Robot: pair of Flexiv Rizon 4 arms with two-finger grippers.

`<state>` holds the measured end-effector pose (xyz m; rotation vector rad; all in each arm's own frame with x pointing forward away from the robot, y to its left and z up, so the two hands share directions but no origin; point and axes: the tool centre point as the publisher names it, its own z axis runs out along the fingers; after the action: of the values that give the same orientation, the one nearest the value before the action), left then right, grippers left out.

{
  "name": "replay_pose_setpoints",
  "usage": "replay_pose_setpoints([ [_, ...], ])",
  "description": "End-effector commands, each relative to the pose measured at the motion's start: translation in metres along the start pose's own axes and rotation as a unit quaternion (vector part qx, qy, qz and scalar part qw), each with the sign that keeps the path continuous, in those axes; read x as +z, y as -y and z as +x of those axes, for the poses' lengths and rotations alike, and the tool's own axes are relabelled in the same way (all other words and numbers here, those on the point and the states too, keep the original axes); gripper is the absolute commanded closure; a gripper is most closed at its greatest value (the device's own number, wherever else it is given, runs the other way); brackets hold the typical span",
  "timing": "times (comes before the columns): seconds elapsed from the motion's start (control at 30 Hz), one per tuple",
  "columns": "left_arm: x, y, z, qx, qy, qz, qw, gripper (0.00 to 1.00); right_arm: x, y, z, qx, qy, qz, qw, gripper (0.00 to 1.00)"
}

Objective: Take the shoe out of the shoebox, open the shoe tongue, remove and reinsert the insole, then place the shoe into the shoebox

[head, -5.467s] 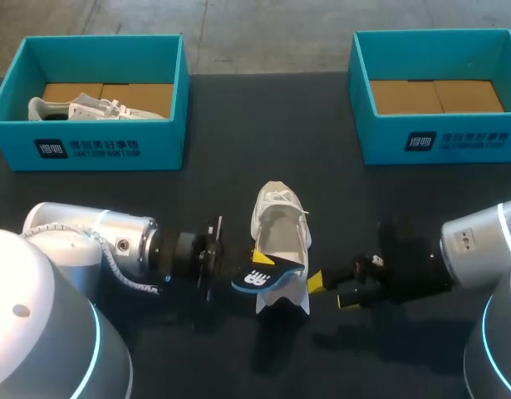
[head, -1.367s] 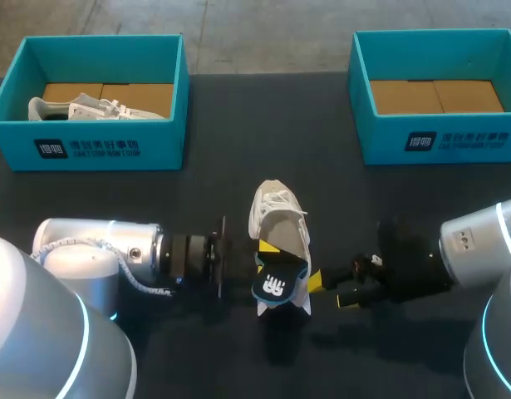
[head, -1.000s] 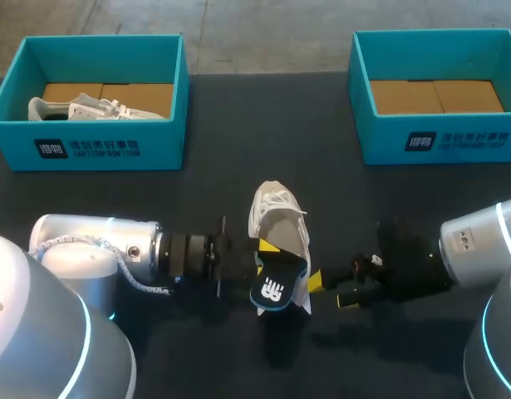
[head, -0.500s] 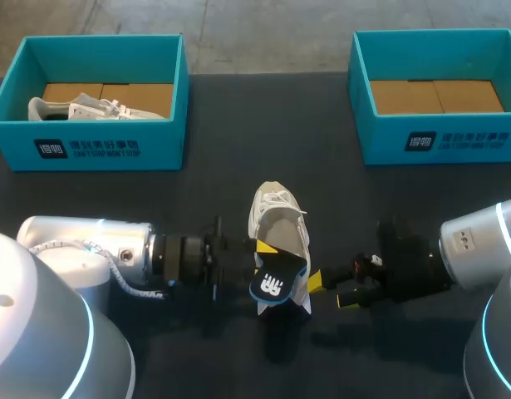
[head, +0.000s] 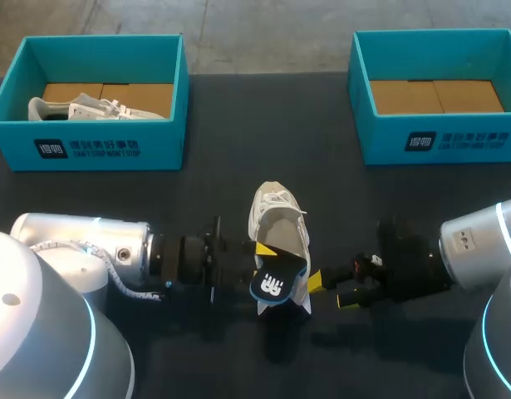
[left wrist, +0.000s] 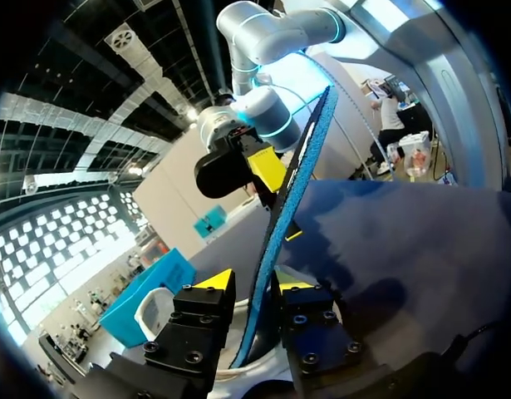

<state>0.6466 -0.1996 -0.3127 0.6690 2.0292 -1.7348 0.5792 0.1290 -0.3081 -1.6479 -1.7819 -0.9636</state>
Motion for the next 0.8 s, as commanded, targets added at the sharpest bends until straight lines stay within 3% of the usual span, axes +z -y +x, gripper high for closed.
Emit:
replay_pose_setpoints([
  [0.03, 0.004, 0.002, -0.001, -0.003, -0.007, -0.009, 1.000, 0.76, 0.002, 0.000, 0.001, 0.000, 0.002, -0.001, 1.000, 0.00],
  [0.13, 0.004, 0.002, -0.001, -0.005, -0.015, -0.015, 1.000, 0.88, 0.002, 0.000, 0.001, 0.000, 0.002, -0.001, 1.000, 0.00],
  [0.17, 0.004, 0.002, -0.001, -0.005, -0.016, -0.015, 1.000, 1.00, 0.002, 0.000, 0.001, 0.000, 0.002, -0.001, 1.000, 0.00],
  [0.8, 0.006, -0.009, 0.003, 0.003, -0.019, -0.012, 1.000, 1.00, 0.002, 0.000, 0.001, 0.000, 0.002, -0.001, 1.000, 0.00],
])
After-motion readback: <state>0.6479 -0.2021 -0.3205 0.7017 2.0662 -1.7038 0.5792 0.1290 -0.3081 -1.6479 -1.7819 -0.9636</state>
